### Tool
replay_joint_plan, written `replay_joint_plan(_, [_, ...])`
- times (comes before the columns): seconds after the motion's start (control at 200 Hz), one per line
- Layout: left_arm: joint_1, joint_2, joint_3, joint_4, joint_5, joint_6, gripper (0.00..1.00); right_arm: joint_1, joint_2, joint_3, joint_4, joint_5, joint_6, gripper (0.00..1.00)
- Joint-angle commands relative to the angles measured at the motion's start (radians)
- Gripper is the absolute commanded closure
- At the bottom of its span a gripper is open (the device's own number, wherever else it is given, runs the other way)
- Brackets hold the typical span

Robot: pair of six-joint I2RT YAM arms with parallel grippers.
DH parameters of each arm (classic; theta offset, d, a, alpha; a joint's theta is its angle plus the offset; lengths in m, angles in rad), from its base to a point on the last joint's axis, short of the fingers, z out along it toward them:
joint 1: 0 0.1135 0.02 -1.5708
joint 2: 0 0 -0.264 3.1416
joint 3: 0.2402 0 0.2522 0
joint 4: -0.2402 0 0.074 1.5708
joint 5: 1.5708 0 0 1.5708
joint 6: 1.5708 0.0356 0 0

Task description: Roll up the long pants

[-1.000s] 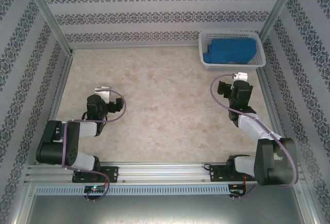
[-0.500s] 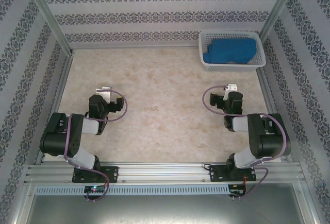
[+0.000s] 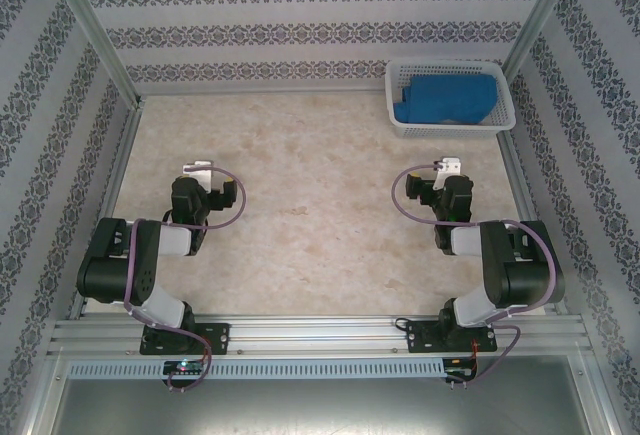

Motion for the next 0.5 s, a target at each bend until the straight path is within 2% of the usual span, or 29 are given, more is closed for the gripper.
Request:
replay_joint_plan(0.0, [0.019,0.000,0.002,0.012,0.040,-0.010,0.00,0.020,-0.017,0.005,0.043,-0.014,-0.029,0.02])
replay_joint_plan(0.095, [0.054,-0.002,-0.025,0.058,0.250,0.034,0.00,0.022,-0.016,0.004,0.043,-0.026,-0.035,0.02])
replay_joint_plan(0.495, [0.054,-0.002,-0.021,0.049,0.243,0.030,0.00,0.018,-0.015,0.006,0.040,-0.036,-0.032,0.02])
